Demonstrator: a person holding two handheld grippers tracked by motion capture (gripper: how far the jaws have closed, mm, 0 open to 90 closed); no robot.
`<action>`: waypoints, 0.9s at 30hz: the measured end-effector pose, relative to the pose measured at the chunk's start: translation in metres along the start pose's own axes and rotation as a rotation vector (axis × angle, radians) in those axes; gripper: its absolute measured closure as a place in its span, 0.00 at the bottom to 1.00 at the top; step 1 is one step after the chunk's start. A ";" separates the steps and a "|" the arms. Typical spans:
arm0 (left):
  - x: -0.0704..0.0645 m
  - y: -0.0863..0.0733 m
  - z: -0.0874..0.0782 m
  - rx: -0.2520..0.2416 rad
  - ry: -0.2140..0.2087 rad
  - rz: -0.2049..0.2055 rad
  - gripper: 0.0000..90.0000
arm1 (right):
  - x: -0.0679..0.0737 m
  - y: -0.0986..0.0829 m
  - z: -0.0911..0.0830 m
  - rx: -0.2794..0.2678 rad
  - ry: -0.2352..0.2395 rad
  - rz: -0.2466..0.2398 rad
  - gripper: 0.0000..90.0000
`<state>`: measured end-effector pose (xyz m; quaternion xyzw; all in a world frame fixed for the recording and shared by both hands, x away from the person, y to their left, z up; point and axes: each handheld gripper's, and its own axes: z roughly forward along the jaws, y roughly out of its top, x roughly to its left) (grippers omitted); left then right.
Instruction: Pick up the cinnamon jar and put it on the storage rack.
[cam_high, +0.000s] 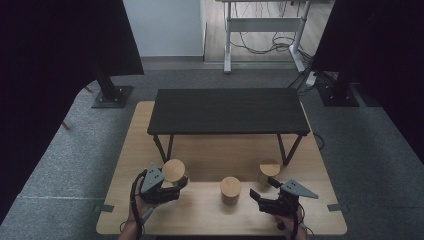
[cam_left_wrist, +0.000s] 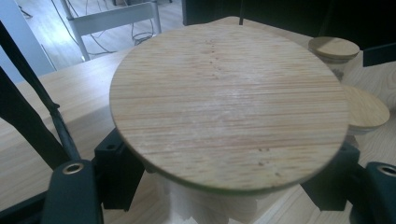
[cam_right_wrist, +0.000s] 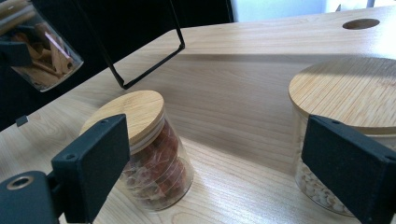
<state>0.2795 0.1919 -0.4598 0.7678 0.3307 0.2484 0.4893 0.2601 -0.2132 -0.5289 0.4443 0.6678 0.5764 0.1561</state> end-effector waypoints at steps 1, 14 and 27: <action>0.000 0.001 0.000 -0.002 -0.001 -0.002 0.28 | 0.000 0.000 0.000 0.000 -0.001 0.000 0.08; -0.001 0.020 -0.004 -0.013 -0.005 0.017 0.28 | -0.002 0.001 -0.001 -0.005 -0.004 0.011 0.08; 0.005 0.033 -0.007 -0.027 0.000 0.007 0.28 | -0.003 0.001 -0.002 -0.002 -0.019 0.011 0.08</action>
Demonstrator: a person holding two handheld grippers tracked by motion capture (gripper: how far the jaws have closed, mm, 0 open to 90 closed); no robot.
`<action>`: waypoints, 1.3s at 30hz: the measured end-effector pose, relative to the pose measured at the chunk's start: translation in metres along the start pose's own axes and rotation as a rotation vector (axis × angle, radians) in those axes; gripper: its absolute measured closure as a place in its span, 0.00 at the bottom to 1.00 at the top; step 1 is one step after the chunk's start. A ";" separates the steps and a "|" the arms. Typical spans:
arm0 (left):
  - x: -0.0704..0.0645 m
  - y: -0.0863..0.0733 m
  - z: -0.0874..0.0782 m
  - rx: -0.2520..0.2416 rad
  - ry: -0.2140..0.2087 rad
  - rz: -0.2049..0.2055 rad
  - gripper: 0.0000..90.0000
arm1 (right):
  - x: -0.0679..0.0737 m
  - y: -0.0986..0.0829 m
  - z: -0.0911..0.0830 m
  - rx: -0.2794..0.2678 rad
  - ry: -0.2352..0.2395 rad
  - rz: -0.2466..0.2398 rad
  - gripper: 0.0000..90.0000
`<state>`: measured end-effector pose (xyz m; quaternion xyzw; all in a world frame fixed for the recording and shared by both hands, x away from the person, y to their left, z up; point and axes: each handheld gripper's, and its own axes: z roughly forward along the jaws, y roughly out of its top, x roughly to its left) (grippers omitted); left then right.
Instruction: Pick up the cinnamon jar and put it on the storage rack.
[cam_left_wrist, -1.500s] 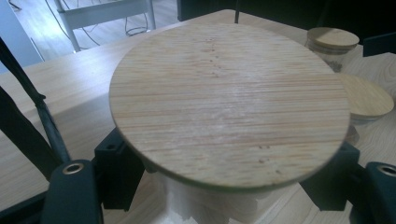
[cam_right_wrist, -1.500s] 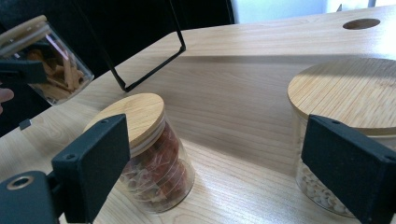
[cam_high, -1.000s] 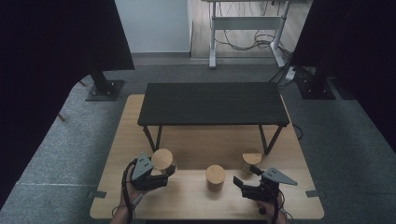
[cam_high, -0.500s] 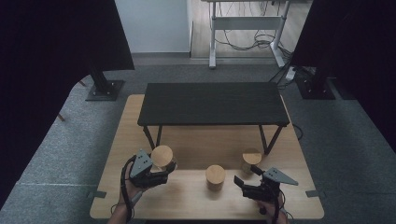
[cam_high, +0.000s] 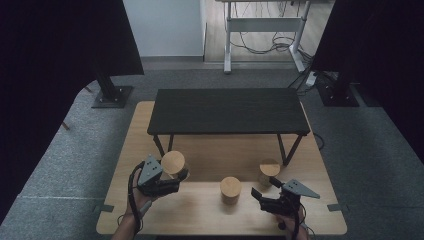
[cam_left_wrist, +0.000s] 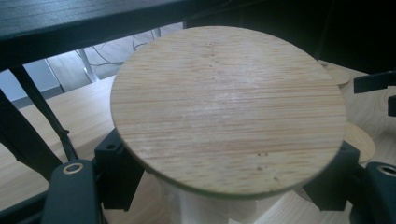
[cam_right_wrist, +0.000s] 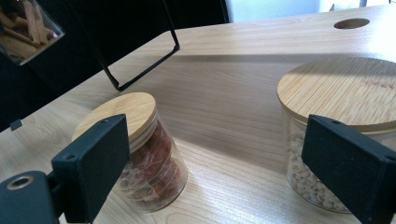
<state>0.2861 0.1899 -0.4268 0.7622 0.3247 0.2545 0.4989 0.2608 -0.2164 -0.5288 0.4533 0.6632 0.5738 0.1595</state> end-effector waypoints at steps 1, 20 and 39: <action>0.001 0.000 0.000 0.001 -0.001 -0.002 0.28 | 0.000 0.000 0.000 0.002 -0.004 -0.005 0.08; 0.001 0.027 0.003 -0.006 0.006 0.048 0.28 | 0.001 -0.002 0.002 0.015 -0.017 -0.004 0.08; 0.005 0.052 0.002 -0.013 0.019 0.075 0.28 | 0.002 -0.002 0.003 0.020 -0.016 -0.007 0.08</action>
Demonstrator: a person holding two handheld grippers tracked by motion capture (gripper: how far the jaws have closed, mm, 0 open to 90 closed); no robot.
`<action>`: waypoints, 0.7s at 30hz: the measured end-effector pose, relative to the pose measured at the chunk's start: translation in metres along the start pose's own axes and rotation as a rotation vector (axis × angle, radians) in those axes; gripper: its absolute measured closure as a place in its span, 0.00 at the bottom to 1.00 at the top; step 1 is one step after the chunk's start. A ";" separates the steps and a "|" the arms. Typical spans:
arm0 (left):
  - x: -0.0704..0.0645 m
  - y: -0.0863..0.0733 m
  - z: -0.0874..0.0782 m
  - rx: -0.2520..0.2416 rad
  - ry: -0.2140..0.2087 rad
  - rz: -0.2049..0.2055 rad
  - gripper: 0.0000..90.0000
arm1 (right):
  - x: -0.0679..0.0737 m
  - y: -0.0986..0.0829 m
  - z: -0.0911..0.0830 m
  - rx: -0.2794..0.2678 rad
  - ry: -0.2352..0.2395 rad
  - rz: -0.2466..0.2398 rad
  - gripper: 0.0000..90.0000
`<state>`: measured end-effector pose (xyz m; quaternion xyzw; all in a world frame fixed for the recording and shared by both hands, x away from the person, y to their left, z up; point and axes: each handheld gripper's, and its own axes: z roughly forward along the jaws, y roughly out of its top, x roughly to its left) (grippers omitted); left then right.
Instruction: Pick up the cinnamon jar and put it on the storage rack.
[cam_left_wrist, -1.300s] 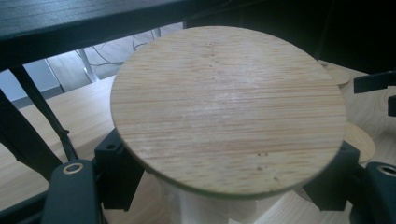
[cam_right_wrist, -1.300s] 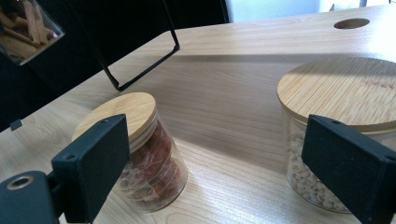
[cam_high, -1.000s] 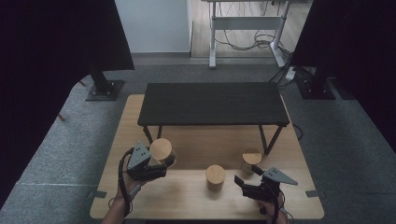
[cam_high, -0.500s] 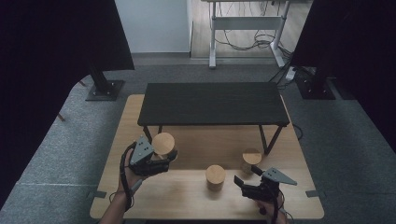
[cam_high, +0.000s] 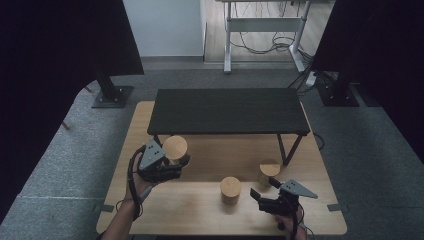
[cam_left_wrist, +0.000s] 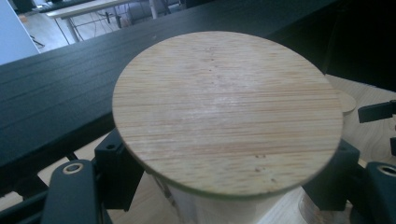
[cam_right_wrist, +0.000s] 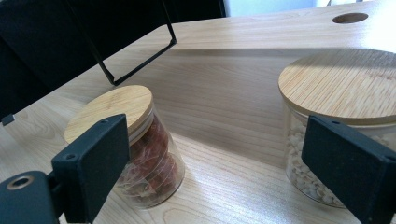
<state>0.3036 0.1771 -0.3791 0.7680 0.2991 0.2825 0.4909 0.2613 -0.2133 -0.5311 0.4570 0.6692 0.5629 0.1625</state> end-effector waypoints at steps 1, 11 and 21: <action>0.000 0.001 0.000 -0.002 0.000 -0.002 0.28 | 0.000 0.000 0.000 0.000 0.000 -0.001 0.08; 0.003 0.008 0.002 0.000 0.006 0.006 0.28 | 0.000 0.000 0.000 0.000 -0.001 0.002 0.08; 0.007 0.021 0.003 -0.005 0.016 0.018 0.28 | 0.000 -0.001 0.001 0.006 0.000 0.001 0.08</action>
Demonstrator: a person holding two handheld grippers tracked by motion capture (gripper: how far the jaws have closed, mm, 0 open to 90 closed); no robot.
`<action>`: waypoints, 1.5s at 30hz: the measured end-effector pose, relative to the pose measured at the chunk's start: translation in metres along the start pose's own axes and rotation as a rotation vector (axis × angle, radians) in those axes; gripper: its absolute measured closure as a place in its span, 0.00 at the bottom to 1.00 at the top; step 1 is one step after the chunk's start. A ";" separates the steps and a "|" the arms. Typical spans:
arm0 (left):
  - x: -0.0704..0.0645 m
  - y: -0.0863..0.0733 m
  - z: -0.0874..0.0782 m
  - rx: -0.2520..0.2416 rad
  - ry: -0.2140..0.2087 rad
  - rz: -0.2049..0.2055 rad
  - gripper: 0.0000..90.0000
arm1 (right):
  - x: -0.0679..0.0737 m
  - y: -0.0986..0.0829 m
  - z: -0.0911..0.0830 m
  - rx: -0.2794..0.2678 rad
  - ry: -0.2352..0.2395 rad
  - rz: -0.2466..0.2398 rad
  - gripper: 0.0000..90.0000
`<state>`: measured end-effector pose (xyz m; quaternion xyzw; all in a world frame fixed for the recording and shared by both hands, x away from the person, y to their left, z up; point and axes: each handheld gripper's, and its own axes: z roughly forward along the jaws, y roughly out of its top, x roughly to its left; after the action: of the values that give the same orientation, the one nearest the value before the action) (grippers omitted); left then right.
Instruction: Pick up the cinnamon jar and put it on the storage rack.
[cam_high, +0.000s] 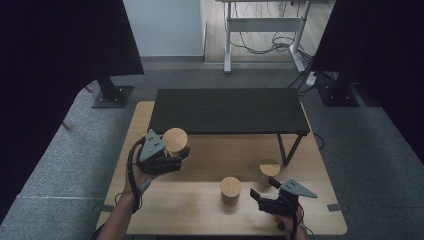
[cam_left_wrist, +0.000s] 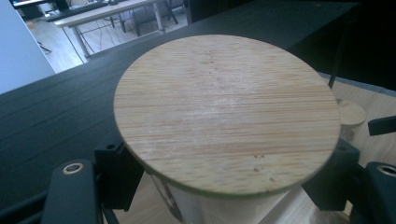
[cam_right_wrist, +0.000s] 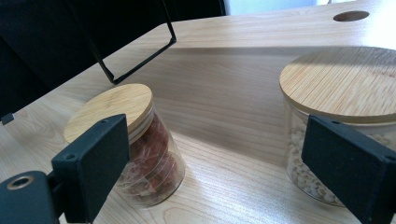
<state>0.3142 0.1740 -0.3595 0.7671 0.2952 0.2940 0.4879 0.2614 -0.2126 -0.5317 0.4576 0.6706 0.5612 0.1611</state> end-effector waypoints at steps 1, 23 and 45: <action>0.000 0.001 0.000 -0.001 0.000 0.002 0.28 | 0.000 0.000 0.000 0.000 0.000 0.000 0.08; 0.005 0.022 0.006 -0.003 0.025 0.029 0.28 | 0.001 -0.001 0.002 0.010 -0.003 -0.008 0.08; 0.011 0.031 0.013 0.006 0.044 0.038 0.28 | 0.003 -0.004 0.005 0.030 -0.006 -0.024 0.08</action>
<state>0.3357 0.1639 -0.3339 0.7672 0.2923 0.3192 0.4733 0.2615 -0.2068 -0.5353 0.4535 0.6839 0.5479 0.1629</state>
